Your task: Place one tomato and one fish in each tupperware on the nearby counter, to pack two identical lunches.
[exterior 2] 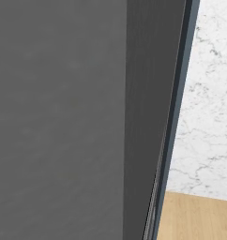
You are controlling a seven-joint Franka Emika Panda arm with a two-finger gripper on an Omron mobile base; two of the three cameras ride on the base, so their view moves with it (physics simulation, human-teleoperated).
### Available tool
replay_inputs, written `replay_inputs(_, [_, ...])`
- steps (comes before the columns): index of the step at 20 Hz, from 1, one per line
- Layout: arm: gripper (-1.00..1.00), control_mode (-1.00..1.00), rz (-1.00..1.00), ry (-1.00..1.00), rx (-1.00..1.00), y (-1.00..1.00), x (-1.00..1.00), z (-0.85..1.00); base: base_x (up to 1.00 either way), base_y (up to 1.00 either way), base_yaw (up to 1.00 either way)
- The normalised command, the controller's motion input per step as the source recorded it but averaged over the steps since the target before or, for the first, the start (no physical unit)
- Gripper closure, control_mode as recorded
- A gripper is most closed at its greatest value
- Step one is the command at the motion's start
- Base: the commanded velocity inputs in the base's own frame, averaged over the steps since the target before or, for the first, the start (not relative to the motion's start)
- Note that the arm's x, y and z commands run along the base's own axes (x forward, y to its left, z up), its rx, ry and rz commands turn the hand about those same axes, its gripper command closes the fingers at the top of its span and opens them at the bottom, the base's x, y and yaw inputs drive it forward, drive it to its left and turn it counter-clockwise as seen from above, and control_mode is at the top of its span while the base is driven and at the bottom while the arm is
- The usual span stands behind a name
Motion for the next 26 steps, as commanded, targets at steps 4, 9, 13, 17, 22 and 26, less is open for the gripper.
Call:
replay_inputs(4, [1.00, -1.00, 0.00, 0.32, -0.02, 0.00, -1.00, -0.28, 0.00, 0.00, 0.00])
replay_inputs(9, [1.00, -1.00, 0.03, 0.60, -0.14, 0.00, -1.00, -0.85, 0.00, 0.00, 0.00])
replay_inputs(13, [1.00, -1.00, 0.04, 0.70, -0.23, 0.24, -0.70, -0.99, 0.00, 0.00, 0.00])
replay_inputs(17, [1.00, 1.00, 0.11, 0.29, -0.17, 0.33, -0.27, -0.66, -0.17, 0.21, 0.05])
replay_inputs(22, [1.00, 1.00, 0.00, 0.00, 0.00, 0.00, 0.00, 0.00, -0.93, 1.00, 0.19])
replay_inputs(26, [1.00, 1.00, 0.00, 0.00, 0.00, 0.00, 0.00, 0.00, -0.85, 1.00, 0.12])
